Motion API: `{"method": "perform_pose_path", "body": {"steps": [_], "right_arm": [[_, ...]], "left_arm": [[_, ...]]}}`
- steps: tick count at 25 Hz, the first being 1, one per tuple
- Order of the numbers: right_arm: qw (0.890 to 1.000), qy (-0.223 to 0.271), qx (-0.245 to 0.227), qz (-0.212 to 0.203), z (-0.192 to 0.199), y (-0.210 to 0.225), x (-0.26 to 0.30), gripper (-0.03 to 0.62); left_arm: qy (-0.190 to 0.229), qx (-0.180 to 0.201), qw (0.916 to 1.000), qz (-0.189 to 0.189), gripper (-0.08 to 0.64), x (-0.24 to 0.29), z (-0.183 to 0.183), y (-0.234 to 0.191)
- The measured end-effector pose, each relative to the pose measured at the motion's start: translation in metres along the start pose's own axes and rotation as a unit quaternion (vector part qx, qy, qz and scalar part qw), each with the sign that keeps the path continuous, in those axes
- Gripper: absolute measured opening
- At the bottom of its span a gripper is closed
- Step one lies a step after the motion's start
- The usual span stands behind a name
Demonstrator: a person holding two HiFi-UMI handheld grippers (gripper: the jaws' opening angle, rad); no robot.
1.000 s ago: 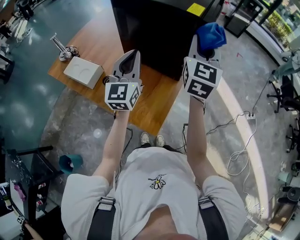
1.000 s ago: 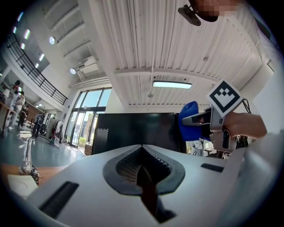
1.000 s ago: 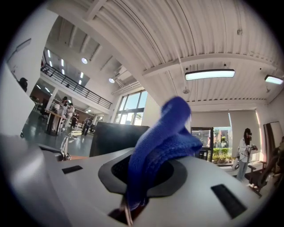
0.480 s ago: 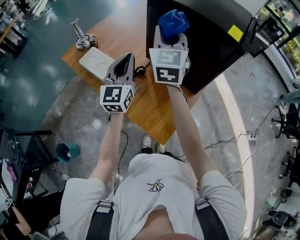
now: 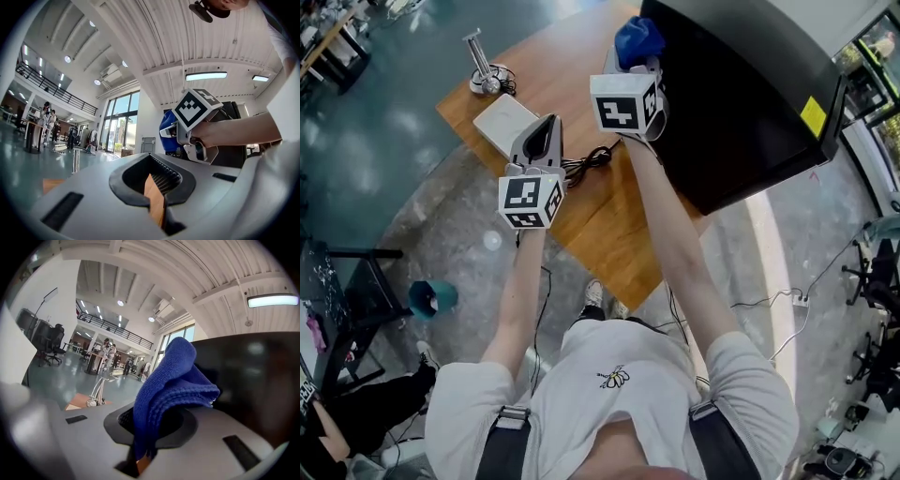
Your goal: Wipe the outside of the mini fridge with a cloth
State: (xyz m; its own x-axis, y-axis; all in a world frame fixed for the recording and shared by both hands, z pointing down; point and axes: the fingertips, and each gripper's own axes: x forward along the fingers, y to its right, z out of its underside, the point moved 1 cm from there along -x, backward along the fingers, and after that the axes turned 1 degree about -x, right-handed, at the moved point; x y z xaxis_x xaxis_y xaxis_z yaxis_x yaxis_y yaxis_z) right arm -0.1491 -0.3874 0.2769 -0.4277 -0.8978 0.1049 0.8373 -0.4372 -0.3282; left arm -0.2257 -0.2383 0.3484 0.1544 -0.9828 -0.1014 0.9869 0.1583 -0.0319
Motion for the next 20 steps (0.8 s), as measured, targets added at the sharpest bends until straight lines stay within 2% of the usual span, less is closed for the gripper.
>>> {"method": "perform_pose_path", "body": {"steps": [10,16,20], "right_arm": [[1.000,-0.011,0.025,0.013,0.013,0.014,0.006,0.067],[0.997,-0.014,0.064,0.031,0.023,0.031,-0.017,0.067],[0.996,-0.014,0.064,0.052,0.028,0.042,-0.039,0.067]], "left_arm": [[-0.012,-0.003,0.9999,0.000,0.002,0.010,0.011,0.002],[-0.009,0.000,0.9999,0.010,0.002,0.012,0.005,0.018],[-0.006,-0.001,0.9998,0.019,0.002,0.009,0.002,0.030]]}}
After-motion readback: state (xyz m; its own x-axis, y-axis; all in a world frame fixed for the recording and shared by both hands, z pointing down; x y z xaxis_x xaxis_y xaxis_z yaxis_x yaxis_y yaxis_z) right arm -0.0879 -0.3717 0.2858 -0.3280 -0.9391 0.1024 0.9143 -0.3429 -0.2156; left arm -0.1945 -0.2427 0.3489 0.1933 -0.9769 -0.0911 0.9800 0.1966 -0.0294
